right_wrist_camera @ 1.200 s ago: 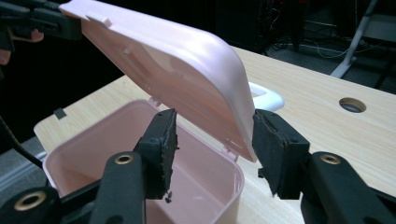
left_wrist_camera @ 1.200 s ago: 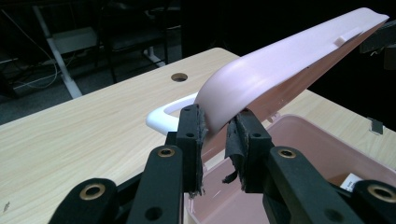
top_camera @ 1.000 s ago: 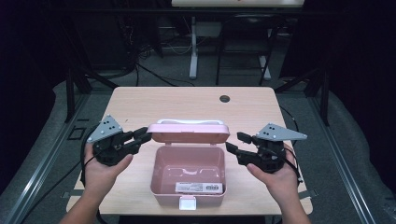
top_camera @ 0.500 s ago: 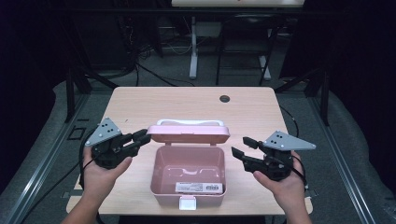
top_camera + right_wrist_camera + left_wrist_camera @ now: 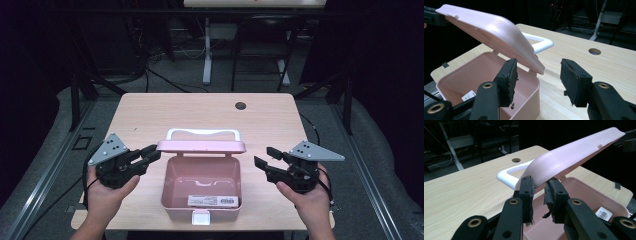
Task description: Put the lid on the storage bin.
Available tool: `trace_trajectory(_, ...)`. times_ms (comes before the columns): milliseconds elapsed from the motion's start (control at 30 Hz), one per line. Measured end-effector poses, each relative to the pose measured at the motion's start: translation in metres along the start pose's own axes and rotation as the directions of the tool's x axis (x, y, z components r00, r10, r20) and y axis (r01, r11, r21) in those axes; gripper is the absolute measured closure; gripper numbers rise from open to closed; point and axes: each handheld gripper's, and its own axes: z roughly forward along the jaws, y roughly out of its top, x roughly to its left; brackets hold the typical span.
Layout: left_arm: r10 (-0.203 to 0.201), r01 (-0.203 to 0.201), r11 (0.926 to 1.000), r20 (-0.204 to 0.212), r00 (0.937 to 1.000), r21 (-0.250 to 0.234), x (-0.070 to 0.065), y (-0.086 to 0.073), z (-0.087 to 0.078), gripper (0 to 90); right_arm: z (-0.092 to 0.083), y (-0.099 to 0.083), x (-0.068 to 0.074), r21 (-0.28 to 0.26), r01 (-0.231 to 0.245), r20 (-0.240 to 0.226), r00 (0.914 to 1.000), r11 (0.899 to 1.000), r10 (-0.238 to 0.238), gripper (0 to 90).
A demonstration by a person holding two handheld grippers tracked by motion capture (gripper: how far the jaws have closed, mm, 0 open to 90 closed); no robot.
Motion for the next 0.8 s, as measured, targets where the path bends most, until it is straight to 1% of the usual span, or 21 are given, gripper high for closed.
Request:
trace_trajectory(33,0.005,-0.005,1.0000,0.001,1.0000,0.006,0.000,-0.001,-0.001,75.2,0.000,-0.001,-0.001,0.002,-0.006,-0.002,1.0000,1.000,0.006,47.5)
trace_trajectory(100,0.005,-0.005,1.0000,-0.002,1.0000,0.003,-0.002,-0.003,-0.002,75.2,0.000,-0.001,-0.002,0.007,-0.018,-0.009,0.9998,1.000,0.018,48.5)
trace_trajectory(167,0.008,-0.008,0.9999,-0.004,1.0000,0.006,-0.003,-0.005,-0.003,75.3,0.001,-0.002,-0.002,0.006,-0.026,-0.004,0.9997,1.000,0.026,48.8)
trace_trajectory(233,0.016,-0.016,0.9999,-0.012,0.9998,0.000,-0.007,-0.008,-0.004,75.2,0.001,-0.004,-0.003,0.003,-0.029,0.010,0.9995,1.000,0.029,48.8)
trace_trajectory(367,0.027,-0.027,0.9996,-0.018,0.9995,0.002,-0.011,-0.012,-0.007,75.2,0.002,-0.005,-0.004,0.001,-0.038,0.020,0.9991,0.999,0.038,48.8)
trace_trajectory(433,0.026,-0.026,0.9996,-0.016,0.9995,0.005,-0.012,-0.014,-0.008,75.1,0.003,-0.006,-0.005,0.006,-0.043,0.020,0.9989,0.999,0.043,48.8)
trace_trajectory(467,0.022,-0.022,0.9998,-0.016,0.9996,-0.001,-0.012,-0.016,-0.008,75.0,0.003,-0.007,-0.005,0.009,-0.048,0.019,0.9987,0.999,0.048,48.7)
trace_trajectory(533,0.016,-0.016,0.9999,-0.013,0.9998,0.000,-0.013,-0.018,-0.009,74.9,0.004,-0.008,-0.006,0.013,-0.046,0.018,0.9988,0.999,0.046,48.7)
trace_trajectory(800,0.011,-0.011,0.9999,-0.010,0.9999,0.001,-0.016,-0.026,-0.012,74.8,0.004,-0.009,-0.008,0.008,-0.059,0.023,0.9980,0.998,0.058,48.7)
